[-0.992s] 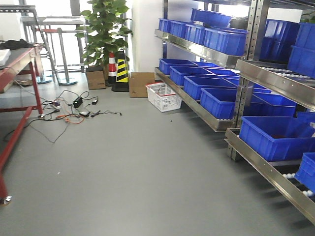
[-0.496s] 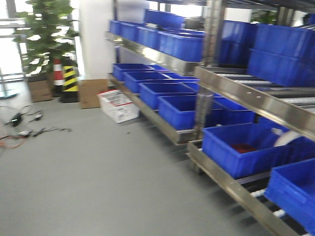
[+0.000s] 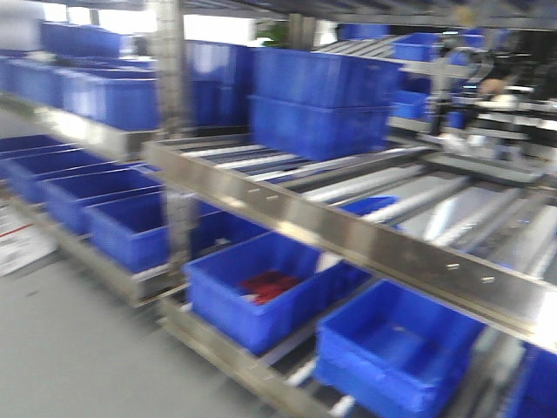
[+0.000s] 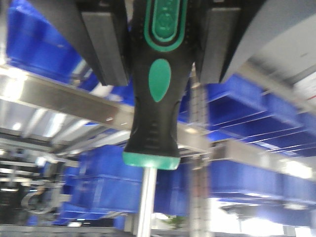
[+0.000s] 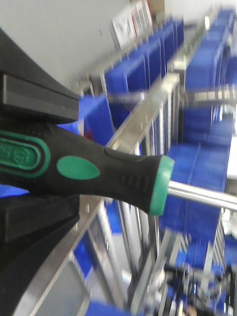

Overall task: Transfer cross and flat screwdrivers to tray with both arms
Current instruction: 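Drive the base to the roller shelf with the metal tray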

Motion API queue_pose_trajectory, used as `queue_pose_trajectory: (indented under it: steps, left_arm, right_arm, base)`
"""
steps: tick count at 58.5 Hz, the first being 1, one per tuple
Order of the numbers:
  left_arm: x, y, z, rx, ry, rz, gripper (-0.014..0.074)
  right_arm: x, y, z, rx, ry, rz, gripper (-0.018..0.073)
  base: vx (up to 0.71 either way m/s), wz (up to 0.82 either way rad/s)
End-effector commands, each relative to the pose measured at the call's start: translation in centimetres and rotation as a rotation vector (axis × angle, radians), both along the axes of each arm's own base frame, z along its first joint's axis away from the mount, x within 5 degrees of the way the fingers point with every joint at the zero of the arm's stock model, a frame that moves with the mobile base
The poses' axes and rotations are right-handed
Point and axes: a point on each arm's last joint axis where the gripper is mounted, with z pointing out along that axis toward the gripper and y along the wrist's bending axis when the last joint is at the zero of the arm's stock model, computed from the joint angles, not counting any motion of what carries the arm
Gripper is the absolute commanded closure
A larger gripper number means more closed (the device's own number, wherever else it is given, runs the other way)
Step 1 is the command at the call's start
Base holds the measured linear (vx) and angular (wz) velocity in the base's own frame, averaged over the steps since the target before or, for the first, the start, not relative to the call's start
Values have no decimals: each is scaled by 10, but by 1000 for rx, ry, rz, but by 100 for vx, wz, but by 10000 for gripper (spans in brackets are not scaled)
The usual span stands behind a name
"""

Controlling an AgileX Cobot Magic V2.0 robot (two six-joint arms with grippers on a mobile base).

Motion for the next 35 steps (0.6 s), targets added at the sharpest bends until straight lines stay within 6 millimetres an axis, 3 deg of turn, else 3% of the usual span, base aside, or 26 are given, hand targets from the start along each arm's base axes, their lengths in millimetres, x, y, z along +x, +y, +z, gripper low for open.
queue_pose_trajectory:
  steps: [1,35]
  left_arm:
    - [-2,0,15,-17,-115,-7,599]
    - [-2,0,15,-17,-115,-7,599]
  right_arm:
    - [-1,-1,16,11,-116,-10,567]
    - [-1,-1,16,11,-116,-10,567]
  base:
    - [38,-70]
    - [28,-77]
